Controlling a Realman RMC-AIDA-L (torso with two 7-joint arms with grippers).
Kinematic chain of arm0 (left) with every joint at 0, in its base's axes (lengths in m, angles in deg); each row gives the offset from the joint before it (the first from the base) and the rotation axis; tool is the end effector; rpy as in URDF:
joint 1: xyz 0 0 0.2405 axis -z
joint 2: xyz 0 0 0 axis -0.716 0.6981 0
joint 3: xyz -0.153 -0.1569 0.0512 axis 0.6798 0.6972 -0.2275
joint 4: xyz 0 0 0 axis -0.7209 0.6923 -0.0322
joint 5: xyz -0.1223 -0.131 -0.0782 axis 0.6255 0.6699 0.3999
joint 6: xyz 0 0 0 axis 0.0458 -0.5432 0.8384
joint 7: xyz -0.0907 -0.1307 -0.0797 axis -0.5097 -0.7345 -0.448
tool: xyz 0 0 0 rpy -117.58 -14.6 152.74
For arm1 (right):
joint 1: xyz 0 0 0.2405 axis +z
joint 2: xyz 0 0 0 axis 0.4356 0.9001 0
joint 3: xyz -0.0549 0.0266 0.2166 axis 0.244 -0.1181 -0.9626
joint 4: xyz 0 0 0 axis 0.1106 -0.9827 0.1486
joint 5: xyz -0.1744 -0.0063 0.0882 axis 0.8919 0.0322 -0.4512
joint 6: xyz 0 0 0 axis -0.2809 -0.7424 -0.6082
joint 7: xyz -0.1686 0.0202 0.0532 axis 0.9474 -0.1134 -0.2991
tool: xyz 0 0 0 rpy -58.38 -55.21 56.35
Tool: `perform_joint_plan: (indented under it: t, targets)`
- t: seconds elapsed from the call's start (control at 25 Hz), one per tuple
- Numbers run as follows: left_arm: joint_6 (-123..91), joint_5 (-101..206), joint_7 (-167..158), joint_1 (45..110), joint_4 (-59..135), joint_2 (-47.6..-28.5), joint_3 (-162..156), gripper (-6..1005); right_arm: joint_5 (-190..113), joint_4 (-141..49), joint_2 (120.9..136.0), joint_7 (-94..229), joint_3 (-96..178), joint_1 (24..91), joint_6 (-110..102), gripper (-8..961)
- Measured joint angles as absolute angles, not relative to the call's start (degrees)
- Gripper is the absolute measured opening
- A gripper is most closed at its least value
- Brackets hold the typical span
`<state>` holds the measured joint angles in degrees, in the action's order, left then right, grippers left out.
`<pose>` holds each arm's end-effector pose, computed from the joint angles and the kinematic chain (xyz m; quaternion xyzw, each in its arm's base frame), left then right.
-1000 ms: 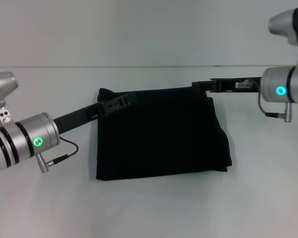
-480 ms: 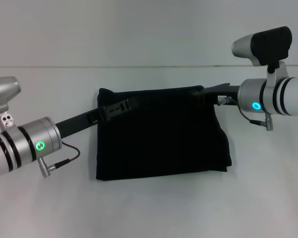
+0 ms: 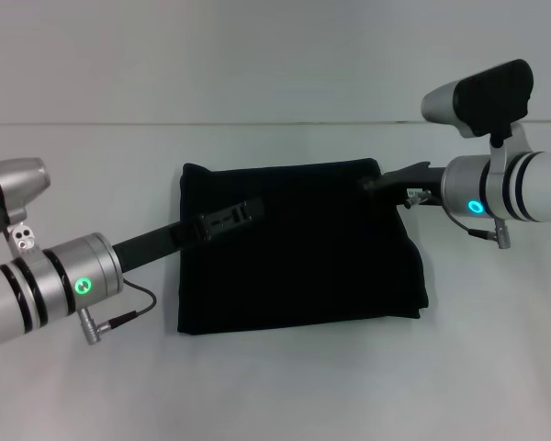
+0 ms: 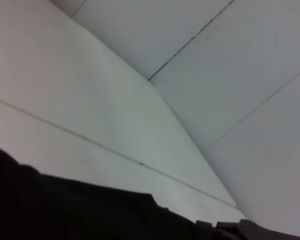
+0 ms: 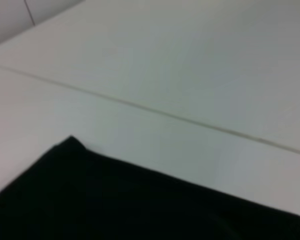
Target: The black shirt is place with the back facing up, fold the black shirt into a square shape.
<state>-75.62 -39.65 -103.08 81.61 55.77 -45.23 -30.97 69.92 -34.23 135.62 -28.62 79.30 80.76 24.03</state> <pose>-0.2205 0.3578 -0.0568 -0.7598 -0.5233 -0.3489 0.1648 0.1993 0.4357 -0.0766 -0.8843 0.3427 0.0760 0.3077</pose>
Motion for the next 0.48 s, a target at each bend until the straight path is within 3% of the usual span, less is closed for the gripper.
perform_joint_plan:
  t: [0.48]
  targets:
    - [-76.11,-39.65,-104.84,81.07,55.72,-45.55,-31.15,962,70.05,-34.95,134.69,-41.62,90.47,81.37,20.16,6]
